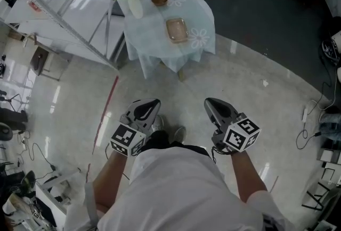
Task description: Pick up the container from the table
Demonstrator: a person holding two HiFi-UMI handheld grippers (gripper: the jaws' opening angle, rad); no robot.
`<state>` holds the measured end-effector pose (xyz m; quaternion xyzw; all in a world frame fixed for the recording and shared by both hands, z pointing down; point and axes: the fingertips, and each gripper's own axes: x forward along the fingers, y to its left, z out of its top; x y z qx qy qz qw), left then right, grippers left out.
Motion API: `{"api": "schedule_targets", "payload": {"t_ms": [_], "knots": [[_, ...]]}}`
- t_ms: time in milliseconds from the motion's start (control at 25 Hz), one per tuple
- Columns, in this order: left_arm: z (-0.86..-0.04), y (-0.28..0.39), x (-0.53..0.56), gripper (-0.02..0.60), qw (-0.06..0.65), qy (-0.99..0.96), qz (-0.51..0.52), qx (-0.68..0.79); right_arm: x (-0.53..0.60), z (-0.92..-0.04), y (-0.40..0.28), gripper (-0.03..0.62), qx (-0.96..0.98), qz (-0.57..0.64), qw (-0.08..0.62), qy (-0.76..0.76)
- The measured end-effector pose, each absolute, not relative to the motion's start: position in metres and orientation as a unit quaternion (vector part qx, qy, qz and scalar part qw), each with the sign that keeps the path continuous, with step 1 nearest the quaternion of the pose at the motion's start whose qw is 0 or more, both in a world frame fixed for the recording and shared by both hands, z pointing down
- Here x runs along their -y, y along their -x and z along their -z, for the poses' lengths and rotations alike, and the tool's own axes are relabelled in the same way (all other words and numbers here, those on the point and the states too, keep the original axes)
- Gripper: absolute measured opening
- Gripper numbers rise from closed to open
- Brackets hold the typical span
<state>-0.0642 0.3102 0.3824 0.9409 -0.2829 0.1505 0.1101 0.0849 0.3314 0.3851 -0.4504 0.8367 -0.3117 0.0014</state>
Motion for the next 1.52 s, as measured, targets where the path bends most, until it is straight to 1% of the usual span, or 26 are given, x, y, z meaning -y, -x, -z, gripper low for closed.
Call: {"api": "schedule_targets", "payload": {"t_ms": [360, 680, 1520], "knots": [[-0.388, 0.057, -0.272, 0.021, 0.114, -0.939, -0.146, 0.289, -0.295, -0.391, -0.095, 0.023, -0.834, 0.313, -0.005, 0.454], [-0.397, 0.057, -0.214, 0.021, 0.125, -0.94, -0.143, 0.284, -0.24, -0.397, -0.095, 0.023, -0.829, 0.316, -0.012, 0.462], [-0.42, 0.082, -0.058, 0.021, 0.158, -0.942, -0.151, 0.256, -0.094, -0.413, -0.058, 0.023, -0.809, 0.342, -0.028, 0.477]]}}
